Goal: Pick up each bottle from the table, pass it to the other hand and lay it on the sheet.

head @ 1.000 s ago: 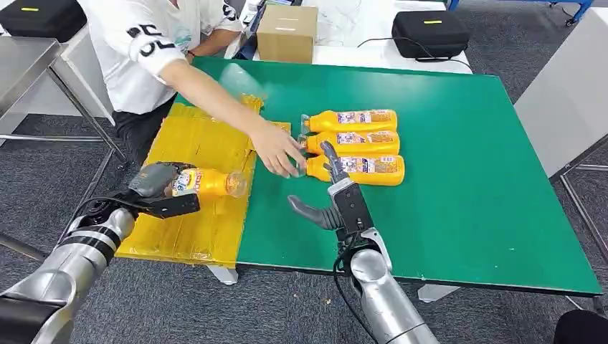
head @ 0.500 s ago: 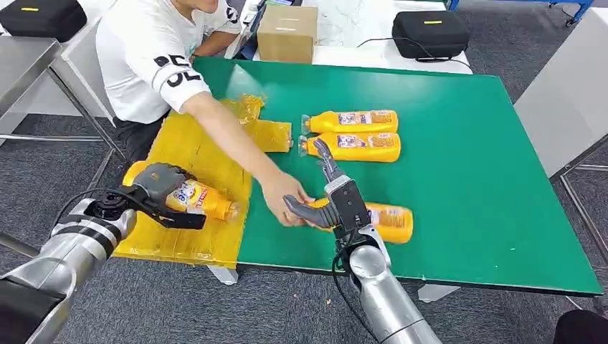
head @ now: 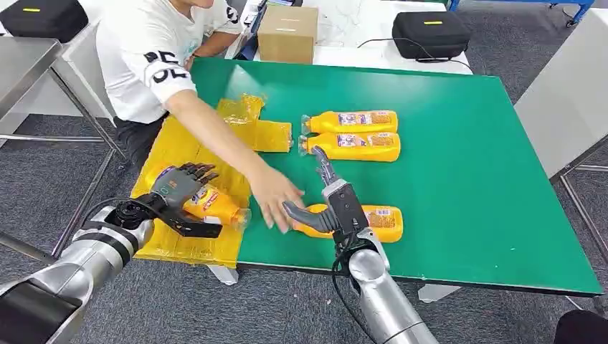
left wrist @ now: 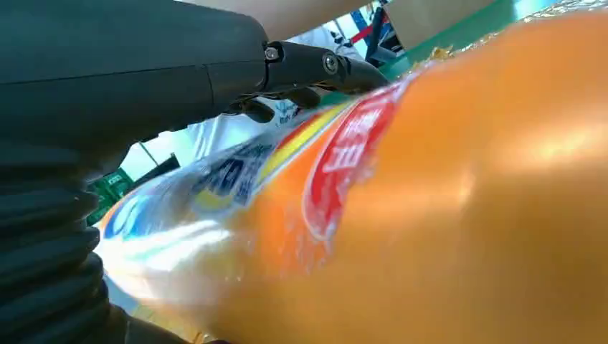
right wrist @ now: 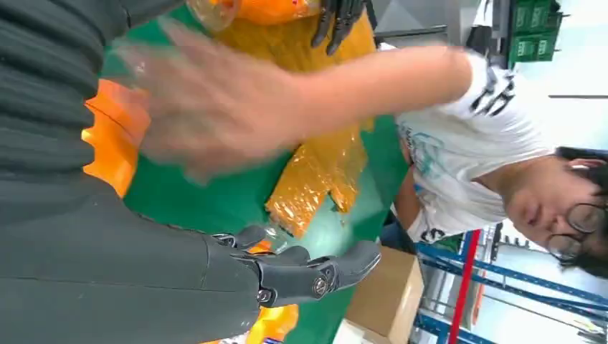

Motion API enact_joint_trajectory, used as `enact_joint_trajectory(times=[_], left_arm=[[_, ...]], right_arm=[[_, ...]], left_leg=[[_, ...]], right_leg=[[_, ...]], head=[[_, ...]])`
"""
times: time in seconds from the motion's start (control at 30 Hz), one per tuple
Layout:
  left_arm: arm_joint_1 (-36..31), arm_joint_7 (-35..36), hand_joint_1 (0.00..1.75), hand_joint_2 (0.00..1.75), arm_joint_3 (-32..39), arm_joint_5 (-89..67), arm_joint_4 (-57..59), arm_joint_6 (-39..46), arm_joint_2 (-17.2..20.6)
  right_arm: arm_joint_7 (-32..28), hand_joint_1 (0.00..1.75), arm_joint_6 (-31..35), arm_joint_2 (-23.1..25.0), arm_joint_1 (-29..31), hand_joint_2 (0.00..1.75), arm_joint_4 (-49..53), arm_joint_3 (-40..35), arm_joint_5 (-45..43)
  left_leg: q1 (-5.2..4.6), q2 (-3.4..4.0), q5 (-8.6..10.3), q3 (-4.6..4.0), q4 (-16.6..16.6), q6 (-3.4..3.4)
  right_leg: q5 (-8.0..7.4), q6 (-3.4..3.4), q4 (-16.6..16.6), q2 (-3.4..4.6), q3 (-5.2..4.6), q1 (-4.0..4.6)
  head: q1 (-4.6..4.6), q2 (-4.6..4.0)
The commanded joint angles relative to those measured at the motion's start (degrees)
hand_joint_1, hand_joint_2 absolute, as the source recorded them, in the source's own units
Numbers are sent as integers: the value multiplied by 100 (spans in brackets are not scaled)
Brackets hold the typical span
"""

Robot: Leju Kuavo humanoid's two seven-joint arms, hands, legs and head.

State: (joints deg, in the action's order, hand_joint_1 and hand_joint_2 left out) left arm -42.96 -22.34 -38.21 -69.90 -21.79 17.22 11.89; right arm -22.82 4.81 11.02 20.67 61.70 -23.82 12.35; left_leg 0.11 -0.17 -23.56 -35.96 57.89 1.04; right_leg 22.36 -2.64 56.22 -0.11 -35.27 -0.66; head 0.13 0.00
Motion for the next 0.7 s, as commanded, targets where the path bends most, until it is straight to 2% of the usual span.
enact_joint_trajectory(times=[0.03, 0.13, 0.43, 0.6, 0.7], left_arm=[[-180, -235, 0, 175, 35, 283, 216, -11, -60], [73, -856, 0, 175, 562, 1005, -64, 23, 84], [1081, -1760, 0, 175, 1828, 2293, -1041, 658, 571], [1103, -1757, 0, 175, 1842, 2303, -1086, 635, 576], [1678, -1766, 0, 175, 2012, 3264, -2135, 294, 740]], right_arm=[[-1, 0, 13, -97, 260, 175, -116, 24, 29], [34, 0, -23, -133, 223, 175, -144, 55, 15], [-60, 0, 55, -241, 153, 175, -231, 104, -3], [-60, 0, 51, -241, 156, 175, -222, 104, -3], [-48, 0, 101, -274, 106, 175, -186, 136, 4]], left_leg=[[1, 1, -3, 14, -1, -4], [1, 5, 1, 9, -1, -4], [5, 24, -15, 39, -4, -11], [7, 16, -9, 19, 2, -10], [6, 9, -7, 18, -1, -9]], right_leg=[[4, 5, -1, 0, 14, 1], [1, 4, 0, 4, 10, 2], [13, 10, -1, 19, 31, 6], [10, 10, 3, 8, 12, 8], [9, 10, -1, 5, 12, 6]], head=[[-2, 0], [-2, 0], [-2, 0], [0, 0], [0, 0]])
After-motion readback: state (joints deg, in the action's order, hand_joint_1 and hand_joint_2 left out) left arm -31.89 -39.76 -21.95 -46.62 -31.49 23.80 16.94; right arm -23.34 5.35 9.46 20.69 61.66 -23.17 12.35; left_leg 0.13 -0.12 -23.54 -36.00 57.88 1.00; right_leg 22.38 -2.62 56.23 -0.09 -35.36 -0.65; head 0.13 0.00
